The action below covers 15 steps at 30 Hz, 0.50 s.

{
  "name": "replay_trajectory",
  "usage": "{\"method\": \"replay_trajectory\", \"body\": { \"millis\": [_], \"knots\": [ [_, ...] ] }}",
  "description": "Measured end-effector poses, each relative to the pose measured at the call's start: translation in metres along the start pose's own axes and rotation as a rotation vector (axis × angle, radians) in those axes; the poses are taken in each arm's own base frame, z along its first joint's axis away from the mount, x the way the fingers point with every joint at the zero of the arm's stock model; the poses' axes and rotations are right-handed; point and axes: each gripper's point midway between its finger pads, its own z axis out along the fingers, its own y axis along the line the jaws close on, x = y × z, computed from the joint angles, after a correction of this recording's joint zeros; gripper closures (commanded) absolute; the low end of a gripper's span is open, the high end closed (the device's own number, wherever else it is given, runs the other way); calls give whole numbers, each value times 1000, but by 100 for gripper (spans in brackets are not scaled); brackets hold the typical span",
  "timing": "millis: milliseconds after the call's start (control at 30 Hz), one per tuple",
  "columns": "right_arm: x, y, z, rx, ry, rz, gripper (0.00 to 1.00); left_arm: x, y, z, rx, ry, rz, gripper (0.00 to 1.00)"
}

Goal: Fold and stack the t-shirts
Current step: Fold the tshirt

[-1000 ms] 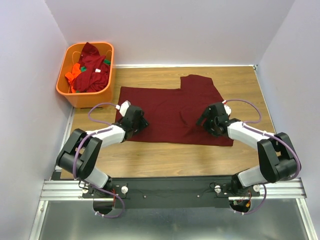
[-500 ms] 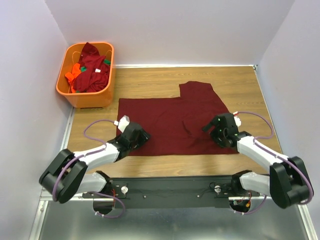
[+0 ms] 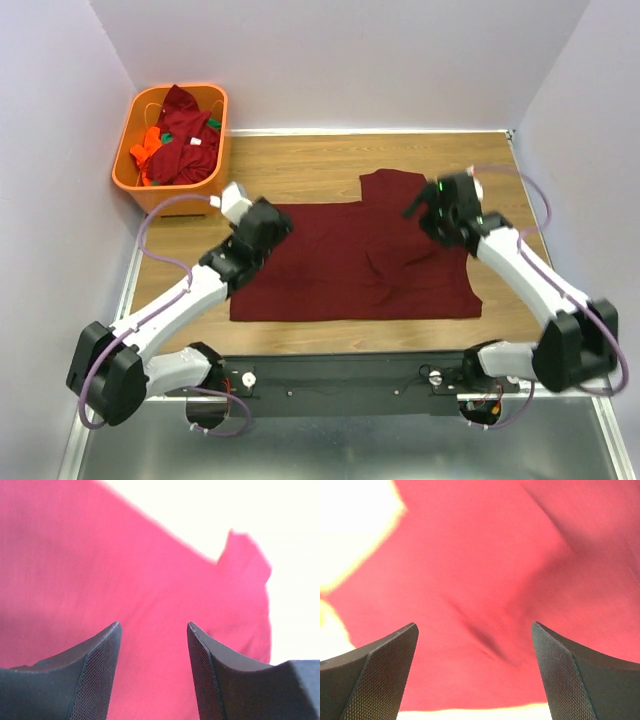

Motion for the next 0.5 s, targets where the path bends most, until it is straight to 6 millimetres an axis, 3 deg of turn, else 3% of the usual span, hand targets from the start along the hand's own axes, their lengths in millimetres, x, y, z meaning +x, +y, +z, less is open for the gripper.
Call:
{"method": "replay_trajectory", "body": {
  "millis": [33,133,200,267,333,500],
  "knots": [
    [-25,28,0,-42,-43,-28,0,-23,-13,3,9,-59,3,38],
    [-81,88,10,-110,-145,-103,0,-78,-33,18,-18,-181,28,42],
    [-103,110,22,-117,-186,-149,0,-112,-38,47,-82,-230,64,43],
    [-120,127,39,-117,-205,-194,0,-127,-34,72,-141,-238,115,44],
    [-132,138,58,-114,-208,-233,0,-141,-24,112,-229,-234,171,44],
    [-138,144,106,-96,-172,-320,0,-142,3,169,-405,-176,310,46]
  ]
}}
